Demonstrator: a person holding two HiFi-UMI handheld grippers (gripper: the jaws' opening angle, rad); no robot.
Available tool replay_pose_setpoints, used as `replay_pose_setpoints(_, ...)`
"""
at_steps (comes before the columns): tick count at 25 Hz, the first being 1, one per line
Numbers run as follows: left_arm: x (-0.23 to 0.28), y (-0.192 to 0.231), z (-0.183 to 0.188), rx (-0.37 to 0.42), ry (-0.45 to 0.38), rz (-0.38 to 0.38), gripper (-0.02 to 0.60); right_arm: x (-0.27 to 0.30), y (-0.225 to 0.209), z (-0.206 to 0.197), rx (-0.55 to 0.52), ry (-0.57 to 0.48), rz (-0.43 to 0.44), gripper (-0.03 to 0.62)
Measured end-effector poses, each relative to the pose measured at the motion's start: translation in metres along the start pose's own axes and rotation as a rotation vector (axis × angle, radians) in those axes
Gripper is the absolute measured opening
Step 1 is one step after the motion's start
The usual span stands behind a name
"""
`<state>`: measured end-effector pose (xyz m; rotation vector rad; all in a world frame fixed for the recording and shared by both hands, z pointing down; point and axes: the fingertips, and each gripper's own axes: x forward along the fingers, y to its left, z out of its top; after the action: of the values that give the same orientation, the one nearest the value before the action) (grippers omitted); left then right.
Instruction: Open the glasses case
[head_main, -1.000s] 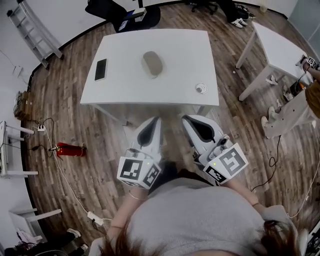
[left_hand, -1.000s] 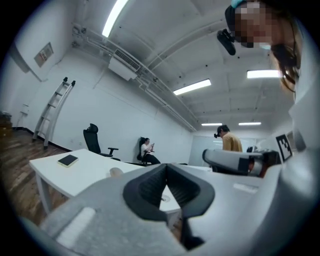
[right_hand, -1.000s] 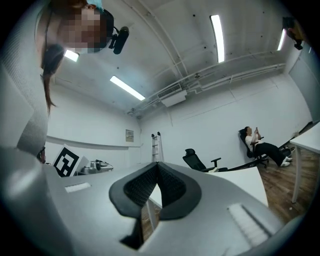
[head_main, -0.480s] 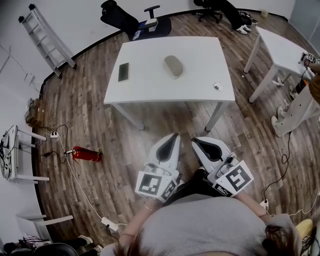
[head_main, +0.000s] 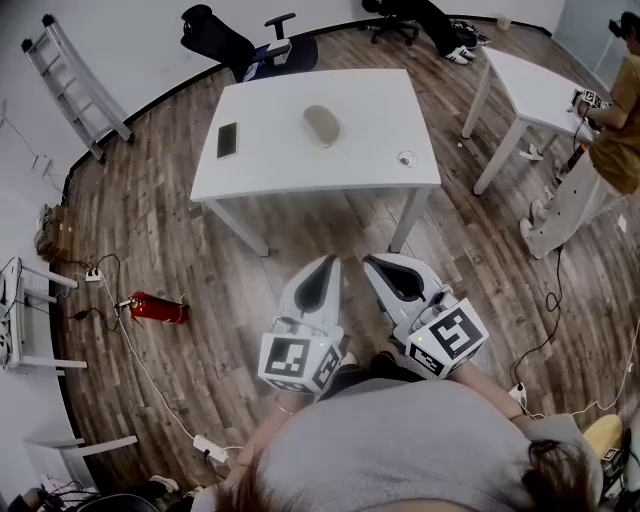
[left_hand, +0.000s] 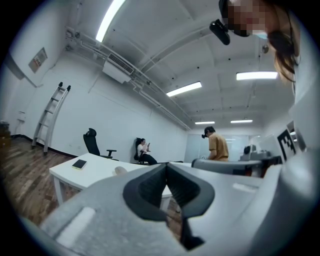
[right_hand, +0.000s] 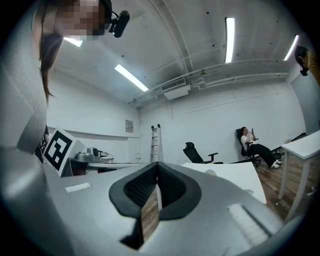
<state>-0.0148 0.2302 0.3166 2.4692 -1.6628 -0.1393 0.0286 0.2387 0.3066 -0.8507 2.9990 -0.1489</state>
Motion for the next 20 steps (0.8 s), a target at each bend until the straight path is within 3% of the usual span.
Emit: replay_pose_setpoints(20,0.001,-0.021,0.002,0.004,-0.010,0.013,0.002,-0.017,0.003,-0.005,-0.002,-0.009,0.013,0.005)
